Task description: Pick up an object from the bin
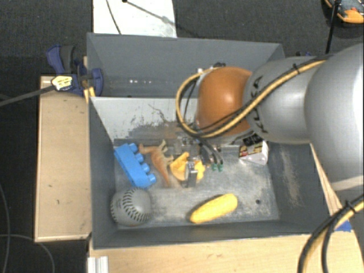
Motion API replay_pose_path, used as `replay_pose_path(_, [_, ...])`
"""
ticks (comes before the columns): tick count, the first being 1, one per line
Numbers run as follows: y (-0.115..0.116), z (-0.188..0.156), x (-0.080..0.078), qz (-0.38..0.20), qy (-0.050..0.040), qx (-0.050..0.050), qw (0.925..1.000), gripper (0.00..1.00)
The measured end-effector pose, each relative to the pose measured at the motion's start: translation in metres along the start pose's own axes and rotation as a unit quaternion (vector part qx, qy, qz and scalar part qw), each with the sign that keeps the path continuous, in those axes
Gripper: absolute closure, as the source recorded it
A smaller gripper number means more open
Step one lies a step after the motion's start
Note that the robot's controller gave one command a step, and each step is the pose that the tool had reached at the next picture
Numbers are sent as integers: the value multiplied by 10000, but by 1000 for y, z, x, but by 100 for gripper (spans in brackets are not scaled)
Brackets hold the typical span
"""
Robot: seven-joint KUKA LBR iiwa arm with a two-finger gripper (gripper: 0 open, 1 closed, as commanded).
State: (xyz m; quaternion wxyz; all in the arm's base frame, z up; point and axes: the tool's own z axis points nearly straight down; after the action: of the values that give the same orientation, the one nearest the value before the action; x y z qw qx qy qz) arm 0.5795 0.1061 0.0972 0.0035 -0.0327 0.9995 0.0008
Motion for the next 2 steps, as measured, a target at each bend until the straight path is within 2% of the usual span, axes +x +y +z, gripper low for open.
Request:
replay_pose_path(1, [-10,26,-4,-700,21,1,9975,0])
replay_pose_path(2, [-28,26,-8,-934,4,3,9956,0])
